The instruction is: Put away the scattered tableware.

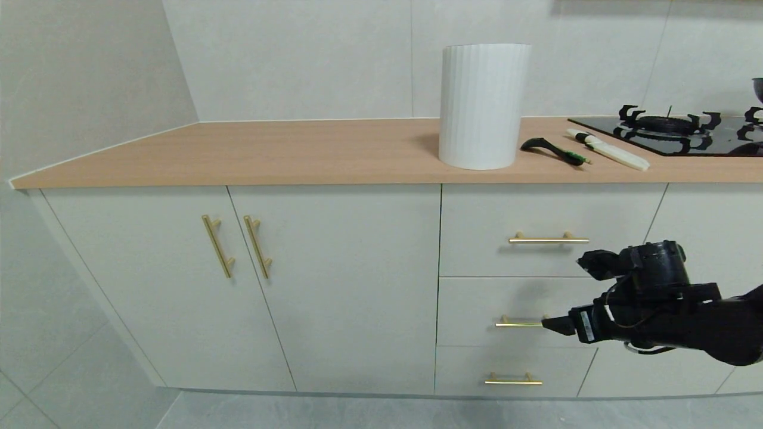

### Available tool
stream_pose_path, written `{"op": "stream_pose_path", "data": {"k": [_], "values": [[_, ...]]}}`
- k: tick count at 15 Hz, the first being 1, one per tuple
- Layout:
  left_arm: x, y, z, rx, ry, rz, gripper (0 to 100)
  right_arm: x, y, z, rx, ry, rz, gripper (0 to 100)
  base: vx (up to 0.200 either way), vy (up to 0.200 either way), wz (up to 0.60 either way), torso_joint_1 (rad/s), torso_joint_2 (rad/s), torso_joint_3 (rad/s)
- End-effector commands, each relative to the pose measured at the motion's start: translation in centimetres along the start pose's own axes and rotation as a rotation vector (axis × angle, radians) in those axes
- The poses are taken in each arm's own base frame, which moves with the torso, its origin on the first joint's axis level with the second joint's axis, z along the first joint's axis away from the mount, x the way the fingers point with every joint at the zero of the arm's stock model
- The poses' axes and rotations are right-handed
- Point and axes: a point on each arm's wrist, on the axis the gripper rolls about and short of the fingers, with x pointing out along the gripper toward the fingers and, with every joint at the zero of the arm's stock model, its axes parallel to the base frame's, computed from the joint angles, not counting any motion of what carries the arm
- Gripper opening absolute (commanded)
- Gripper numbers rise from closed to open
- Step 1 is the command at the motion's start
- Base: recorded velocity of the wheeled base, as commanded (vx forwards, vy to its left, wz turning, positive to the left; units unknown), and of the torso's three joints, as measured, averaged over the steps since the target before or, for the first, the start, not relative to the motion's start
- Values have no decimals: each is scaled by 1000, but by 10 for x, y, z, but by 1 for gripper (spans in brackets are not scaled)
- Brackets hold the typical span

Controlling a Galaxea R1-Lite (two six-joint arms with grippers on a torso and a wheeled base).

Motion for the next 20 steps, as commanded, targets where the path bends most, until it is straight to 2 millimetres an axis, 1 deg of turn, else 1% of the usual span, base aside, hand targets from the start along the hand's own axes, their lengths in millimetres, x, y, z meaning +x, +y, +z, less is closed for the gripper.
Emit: {"op": "stream_pose_path", "data": {"k": [1,5,6,7,9,12,14,17,20], "values": [[0,0,0,0,0,0,100,49,5,-24,20,78,11,100,0,0,0,0,0,0],[0,0,0,0,0,0,100,87,1,-42,48,24,-71,100,0,0,0,0,0,0],[0,0,0,0,0,0,100,90,2,-43,46,5,-81,100,0,0,0,0,0,0],[0,0,0,0,0,0,100,97,0,-43,66,-53,-110,100,0,0,0,0,0,0],[0,0,0,0,0,0,100,107,-1,-46,83,-79,-130,100,0,0,0,0,0,0],[0,0,0,0,0,0,100,118,-4,-46,95,-102,-196,100,0,0,0,0,0,0],[0,0,0,0,0,0,100,122,-5,-40,144,-127,-201,100,0,0,0,0,0,0],[0,0,0,0,0,0,100,131,-7,-42,149,-129,-228,100,0,0,0,0,0,0],[0,0,0,0,0,-1,100,135,-8,-47,147,-111,-237,100,0,0,0,0,0,0]]}}
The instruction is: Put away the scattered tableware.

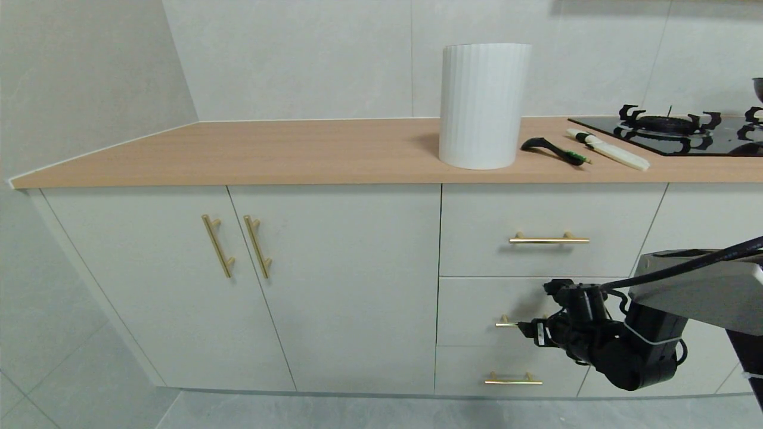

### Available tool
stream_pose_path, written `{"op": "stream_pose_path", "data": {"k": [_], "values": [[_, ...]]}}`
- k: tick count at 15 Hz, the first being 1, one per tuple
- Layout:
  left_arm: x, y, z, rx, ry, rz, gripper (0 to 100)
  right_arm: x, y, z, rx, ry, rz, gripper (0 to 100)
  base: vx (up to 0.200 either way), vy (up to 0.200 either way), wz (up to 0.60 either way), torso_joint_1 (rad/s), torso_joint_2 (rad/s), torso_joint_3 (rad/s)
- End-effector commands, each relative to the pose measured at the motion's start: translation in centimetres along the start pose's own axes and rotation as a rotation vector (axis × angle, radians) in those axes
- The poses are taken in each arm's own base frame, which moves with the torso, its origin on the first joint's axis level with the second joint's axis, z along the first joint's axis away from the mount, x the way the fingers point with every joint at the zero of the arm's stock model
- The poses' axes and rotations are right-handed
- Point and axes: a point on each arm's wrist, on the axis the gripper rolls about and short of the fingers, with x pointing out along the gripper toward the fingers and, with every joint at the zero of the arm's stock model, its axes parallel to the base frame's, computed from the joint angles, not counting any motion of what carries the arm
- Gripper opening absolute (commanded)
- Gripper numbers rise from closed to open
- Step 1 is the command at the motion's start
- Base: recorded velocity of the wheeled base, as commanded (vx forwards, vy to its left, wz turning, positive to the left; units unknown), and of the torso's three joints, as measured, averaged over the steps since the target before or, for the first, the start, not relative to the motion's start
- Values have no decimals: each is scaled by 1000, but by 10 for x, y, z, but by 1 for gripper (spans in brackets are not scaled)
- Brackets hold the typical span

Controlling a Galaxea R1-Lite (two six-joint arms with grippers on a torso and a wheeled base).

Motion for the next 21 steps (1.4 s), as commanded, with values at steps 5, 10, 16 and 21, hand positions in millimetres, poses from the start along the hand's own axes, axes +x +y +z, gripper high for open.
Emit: {"op": "stream_pose_path", "data": {"k": [5,10,16,21], "values": [[0,0,0,0,0,1,100,0,0,-2,-4,10,-1,100,0,0,0,0,0,0],[0,0,0,0,0,1,100,-6,0,13,56,-63,5,100,0,0,0,0,0,0],[0,0,0,0,0,1,100,18,2,1,50,-43,-8,100,0,0,0,0,0,0],[0,0,0,0,0,1,100,19,1,-7,28,3,-15,100,0,0,0,0,0,0]]}}
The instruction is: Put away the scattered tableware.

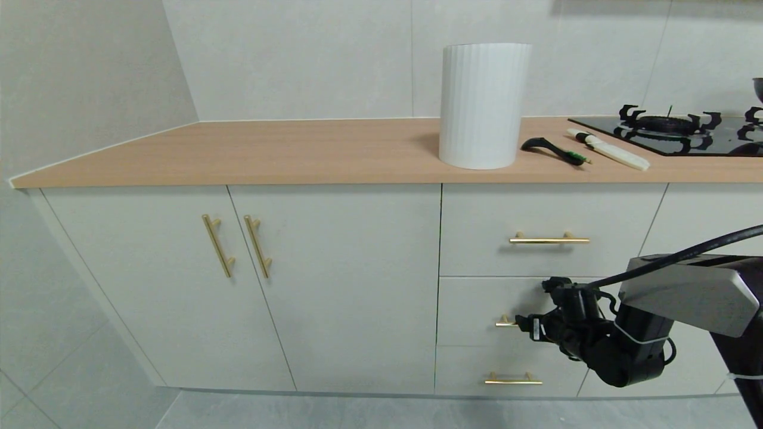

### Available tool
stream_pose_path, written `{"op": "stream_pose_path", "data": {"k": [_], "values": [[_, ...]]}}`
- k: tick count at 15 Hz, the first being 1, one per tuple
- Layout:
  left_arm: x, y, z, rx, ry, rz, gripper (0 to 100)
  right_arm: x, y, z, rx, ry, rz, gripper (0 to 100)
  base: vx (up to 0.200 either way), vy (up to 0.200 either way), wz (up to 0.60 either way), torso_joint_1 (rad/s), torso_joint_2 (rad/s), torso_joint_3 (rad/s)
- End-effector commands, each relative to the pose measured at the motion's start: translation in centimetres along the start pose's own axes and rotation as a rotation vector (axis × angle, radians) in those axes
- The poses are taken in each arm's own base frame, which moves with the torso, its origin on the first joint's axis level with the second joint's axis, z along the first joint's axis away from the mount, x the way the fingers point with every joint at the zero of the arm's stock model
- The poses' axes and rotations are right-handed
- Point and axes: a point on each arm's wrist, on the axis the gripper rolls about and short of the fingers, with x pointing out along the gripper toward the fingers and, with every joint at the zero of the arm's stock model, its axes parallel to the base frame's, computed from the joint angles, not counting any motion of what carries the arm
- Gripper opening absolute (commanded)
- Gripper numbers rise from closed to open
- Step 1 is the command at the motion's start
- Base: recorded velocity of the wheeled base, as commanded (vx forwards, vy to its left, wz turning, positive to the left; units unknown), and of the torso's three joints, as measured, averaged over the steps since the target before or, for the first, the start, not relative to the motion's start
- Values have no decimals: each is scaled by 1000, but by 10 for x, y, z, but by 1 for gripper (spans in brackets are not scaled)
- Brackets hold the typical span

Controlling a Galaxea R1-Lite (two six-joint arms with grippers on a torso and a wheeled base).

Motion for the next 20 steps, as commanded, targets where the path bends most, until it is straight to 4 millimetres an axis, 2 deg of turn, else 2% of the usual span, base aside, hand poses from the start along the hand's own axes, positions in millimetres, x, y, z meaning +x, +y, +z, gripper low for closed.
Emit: {"op": "stream_pose_path", "data": {"k": [1,8,10,11,12,16,18,20], "values": [[0,0,0,0,0,1,100,-2,-1,-5,-18,44,-6,100,0,0,0,0,0,0],[0,0,0,0,0,1,100,-11,-2,-5,-28,60,-8,100,0,0,0,0,0,0],[0,0,0,0,0,1,100,-43,-5,3,-88,151,1,100,0,0,0,0,0,0],[0,0,0,0,0,-1,100,-78,-6,21,-118,244,66,100,0,0,0,0,0,0],[0,0,0,0,0,1,100,-99,-6,35,-120,271,105,100,0,0,0,0,0,0],[0,0,0,0,0,1,100,-177,2,79,-145,204,165,100,0,0,0,0,0,0],[0,0,0,0,0,1,100,-200,4,90,-145,148,184,100,0,0,0,0,0,0],[0,0,0,0,0,1,100,-201,9,93,-145,124,194,100,0,0,0,0,0,0]]}}
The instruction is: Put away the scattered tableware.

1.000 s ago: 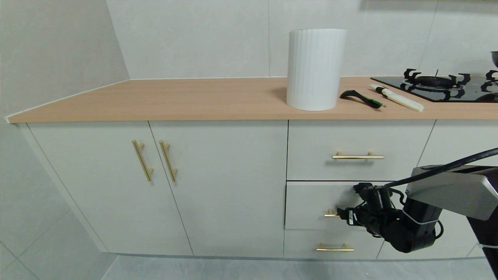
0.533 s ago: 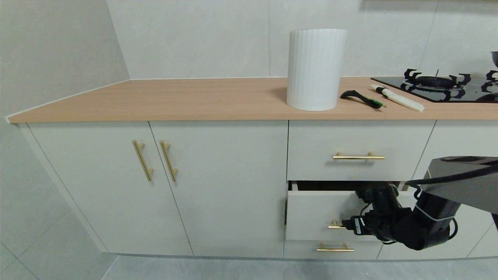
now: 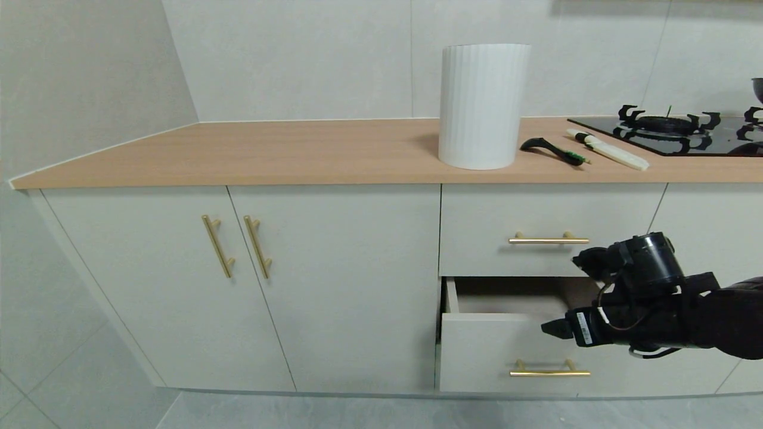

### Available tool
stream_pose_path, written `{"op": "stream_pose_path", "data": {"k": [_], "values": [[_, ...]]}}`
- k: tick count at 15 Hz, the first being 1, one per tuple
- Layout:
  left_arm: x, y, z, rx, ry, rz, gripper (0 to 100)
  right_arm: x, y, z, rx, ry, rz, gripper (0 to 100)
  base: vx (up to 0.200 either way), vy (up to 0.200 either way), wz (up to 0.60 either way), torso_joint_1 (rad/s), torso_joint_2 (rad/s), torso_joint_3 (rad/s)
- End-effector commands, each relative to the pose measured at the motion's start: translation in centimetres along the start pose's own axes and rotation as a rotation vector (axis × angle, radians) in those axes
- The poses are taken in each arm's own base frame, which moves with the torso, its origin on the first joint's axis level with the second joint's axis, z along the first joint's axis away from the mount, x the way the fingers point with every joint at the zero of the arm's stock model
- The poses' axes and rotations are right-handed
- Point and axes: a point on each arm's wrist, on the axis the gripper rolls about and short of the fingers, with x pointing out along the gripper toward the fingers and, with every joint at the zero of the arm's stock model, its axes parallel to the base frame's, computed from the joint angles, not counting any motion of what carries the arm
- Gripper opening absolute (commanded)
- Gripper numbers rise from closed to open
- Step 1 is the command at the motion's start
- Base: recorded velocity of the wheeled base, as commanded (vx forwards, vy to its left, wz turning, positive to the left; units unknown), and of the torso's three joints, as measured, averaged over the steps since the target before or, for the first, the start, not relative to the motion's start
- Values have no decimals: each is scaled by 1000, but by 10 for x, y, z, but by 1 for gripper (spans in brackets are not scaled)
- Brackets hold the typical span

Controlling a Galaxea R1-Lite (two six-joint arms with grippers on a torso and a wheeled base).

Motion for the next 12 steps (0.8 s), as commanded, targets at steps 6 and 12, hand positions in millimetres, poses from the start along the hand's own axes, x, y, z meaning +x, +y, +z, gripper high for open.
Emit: {"op": "stream_pose_path", "data": {"k": [6,12], "values": [[0,0,0,0,0,1,100,50,3,-3,13,-91,-111,100,0,0,0,0,0,0],[0,0,0,0,0,1,100,76,3,-13,30,-110,-155,100,0,0,0,0,0,0]]}}
